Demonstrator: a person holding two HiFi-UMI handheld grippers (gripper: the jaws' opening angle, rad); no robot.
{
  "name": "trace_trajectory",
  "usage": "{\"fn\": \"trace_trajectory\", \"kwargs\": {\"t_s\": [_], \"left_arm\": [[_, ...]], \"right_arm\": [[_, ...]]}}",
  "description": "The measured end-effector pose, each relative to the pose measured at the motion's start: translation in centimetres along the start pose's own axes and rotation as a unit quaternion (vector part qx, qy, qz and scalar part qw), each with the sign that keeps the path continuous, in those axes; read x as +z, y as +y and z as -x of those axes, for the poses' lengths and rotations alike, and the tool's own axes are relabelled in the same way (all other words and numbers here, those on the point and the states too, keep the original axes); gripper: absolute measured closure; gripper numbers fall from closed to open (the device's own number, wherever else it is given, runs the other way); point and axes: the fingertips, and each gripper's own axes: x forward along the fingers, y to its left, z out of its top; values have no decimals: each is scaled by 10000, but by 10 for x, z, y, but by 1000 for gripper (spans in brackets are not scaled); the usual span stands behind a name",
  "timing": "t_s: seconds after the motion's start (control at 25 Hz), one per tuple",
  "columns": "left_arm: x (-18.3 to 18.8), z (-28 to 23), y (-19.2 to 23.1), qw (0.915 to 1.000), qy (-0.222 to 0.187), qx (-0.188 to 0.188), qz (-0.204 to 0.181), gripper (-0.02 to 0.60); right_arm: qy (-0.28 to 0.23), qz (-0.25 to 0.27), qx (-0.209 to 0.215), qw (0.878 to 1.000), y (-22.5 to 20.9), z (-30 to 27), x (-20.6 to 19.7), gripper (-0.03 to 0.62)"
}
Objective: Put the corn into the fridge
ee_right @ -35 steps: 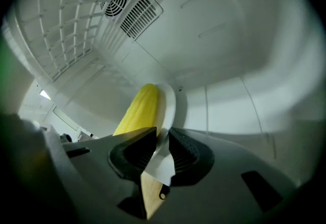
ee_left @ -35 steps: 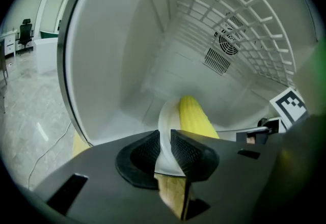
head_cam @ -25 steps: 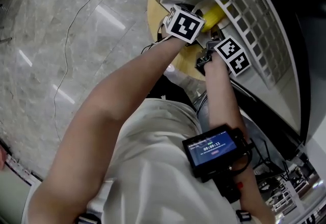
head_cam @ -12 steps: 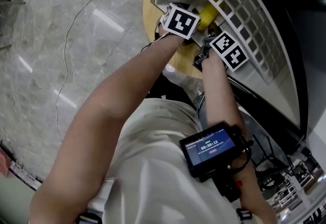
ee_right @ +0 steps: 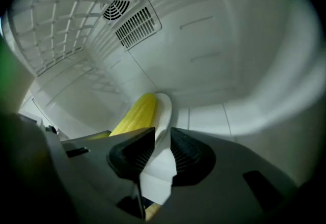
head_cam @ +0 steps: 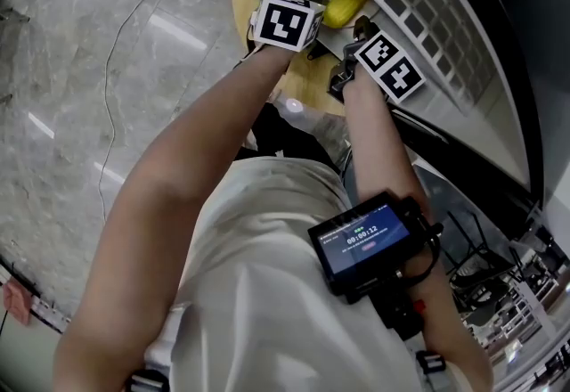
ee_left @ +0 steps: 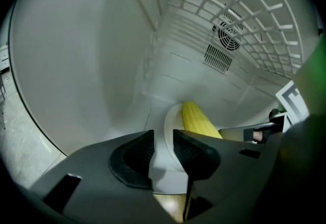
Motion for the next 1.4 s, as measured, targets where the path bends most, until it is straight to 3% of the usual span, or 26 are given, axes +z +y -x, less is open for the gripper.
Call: {"fn": "trace_trajectory", "kwargs": {"t_s": [0.2,0.56,0.64,0.8,0.88,0.96,1.4], "left_arm": [[3,11,2,9996,-271,-58,-51,439],[-9,23,-13,9979,-480,-335,-286,425],[-10,26,-15,9974,-501,-388,-355,425],[-8,38,-10,9970,-432,-396,-502,430],[-13,43,-5,9976,-286,-285,-558,517],[-22,48,0,9980,-134,-193,-582,556],[-36,124,13,9972,-242,-231,-673,574]], "right_arm": [[-223,-86,23,9997,-6,4,0,520],[-497,-75,179,9986,-10,8,-5,523],[-516,-169,241,9982,-11,7,-8,572],[-486,-300,283,9980,-8,5,-9,586],[-450,-271,308,9981,-6,5,-11,586],[-433,-214,374,9981,-5,6,-15,586],[-530,537,1168,9903,43,55,-18,586]]}}
